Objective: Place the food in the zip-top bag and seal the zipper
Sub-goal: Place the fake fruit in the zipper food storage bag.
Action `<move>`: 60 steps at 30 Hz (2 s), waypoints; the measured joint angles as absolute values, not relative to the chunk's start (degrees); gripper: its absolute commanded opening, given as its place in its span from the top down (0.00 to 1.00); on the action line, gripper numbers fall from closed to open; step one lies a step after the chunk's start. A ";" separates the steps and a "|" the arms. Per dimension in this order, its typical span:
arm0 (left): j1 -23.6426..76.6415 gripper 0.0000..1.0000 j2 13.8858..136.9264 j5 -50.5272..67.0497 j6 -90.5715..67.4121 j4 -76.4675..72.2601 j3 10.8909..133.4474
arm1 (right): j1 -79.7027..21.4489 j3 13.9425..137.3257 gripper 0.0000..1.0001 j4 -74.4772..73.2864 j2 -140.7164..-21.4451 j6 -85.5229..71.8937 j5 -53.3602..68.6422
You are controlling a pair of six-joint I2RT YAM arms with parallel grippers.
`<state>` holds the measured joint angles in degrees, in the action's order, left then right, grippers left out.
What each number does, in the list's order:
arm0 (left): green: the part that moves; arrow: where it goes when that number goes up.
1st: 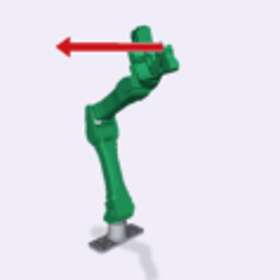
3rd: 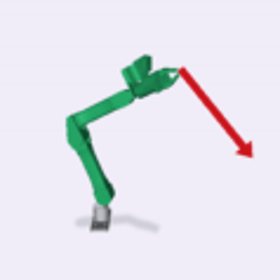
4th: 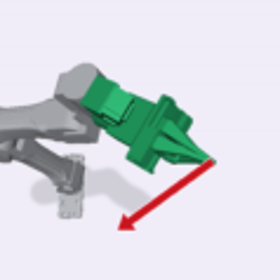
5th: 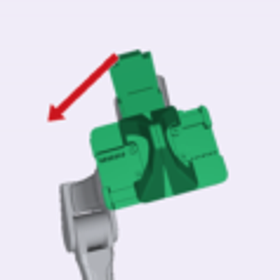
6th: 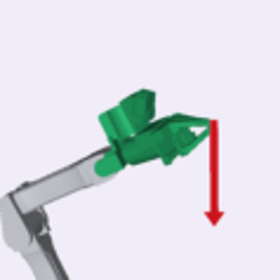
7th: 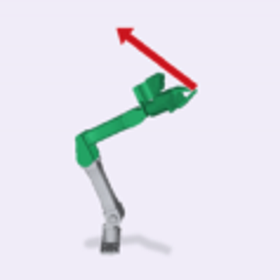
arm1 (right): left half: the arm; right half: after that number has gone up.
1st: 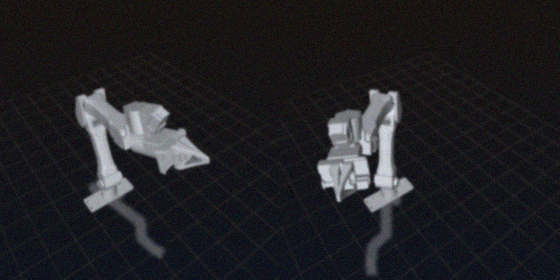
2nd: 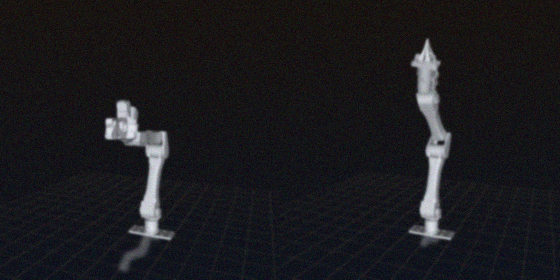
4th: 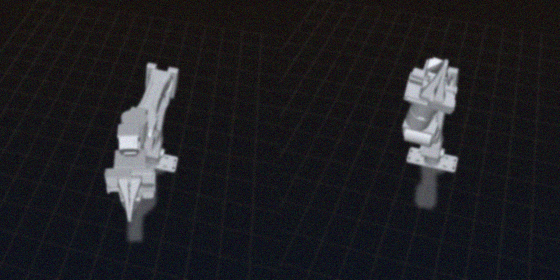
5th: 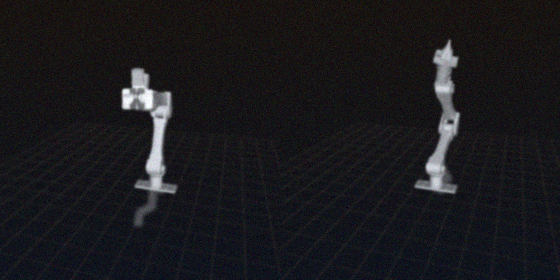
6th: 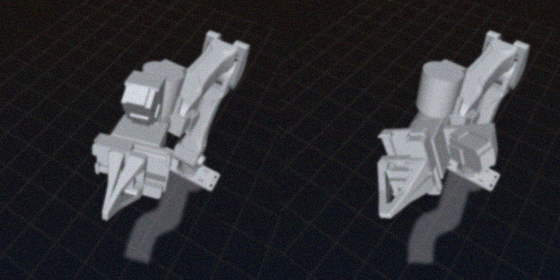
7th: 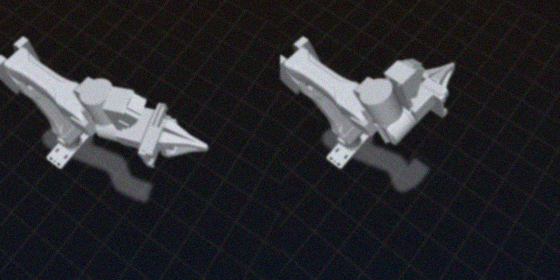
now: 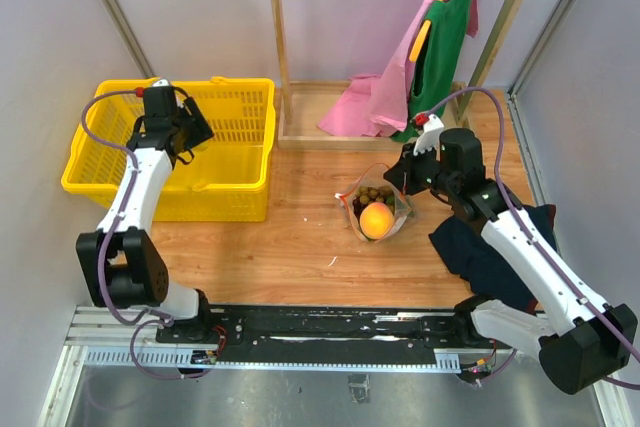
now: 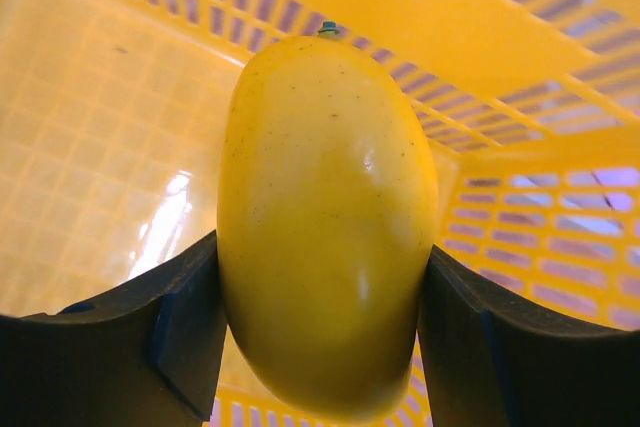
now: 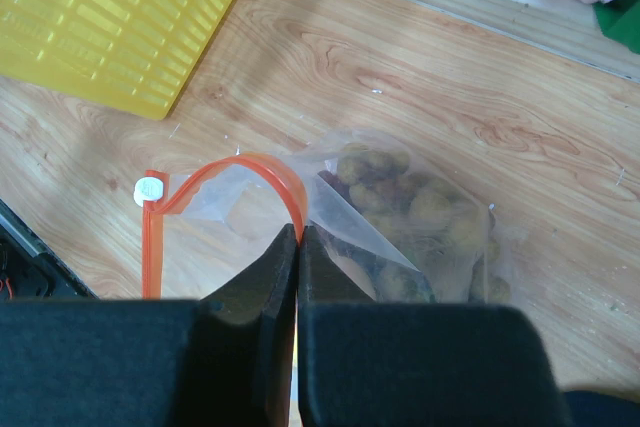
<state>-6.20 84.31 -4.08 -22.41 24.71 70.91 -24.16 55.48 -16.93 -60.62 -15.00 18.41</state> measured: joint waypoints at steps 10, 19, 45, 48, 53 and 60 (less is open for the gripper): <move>4.71 0.71 73.38 2.66 -14.79 26.74 72.12 | -24.16 55.07 0.99 -16.53 -60.60 -15.03 19.11; 16.88 0.72 67.22 6.96 -11.53 26.92 73.41 | -24.16 55.05 1.00 -16.49 -60.60 -15.44 19.51; 53.12 0.78 73.80 14.31 -20.64 27.68 70.78 | -24.16 53.84 0.99 -12.40 -59.75 -18.83 18.98; 54.65 0.79 77.93 14.85 -22.55 27.29 71.53 | -24.16 53.54 0.99 -12.16 -59.44 -19.16 18.98; 54.98 0.79 82.13 14.09 -26.30 27.51 72.58 | -24.16 52.93 0.99 -11.75 -58.59 -19.33 19.05; 55.00 0.78 84.44 7.40 -31.22 30.35 74.98 | -24.49 52.16 0.99 -10.79 -58.15 -19.51 19.57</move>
<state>55.00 84.44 7.40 -31.22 30.35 74.98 -24.49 52.16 -10.79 -58.15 -19.51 19.57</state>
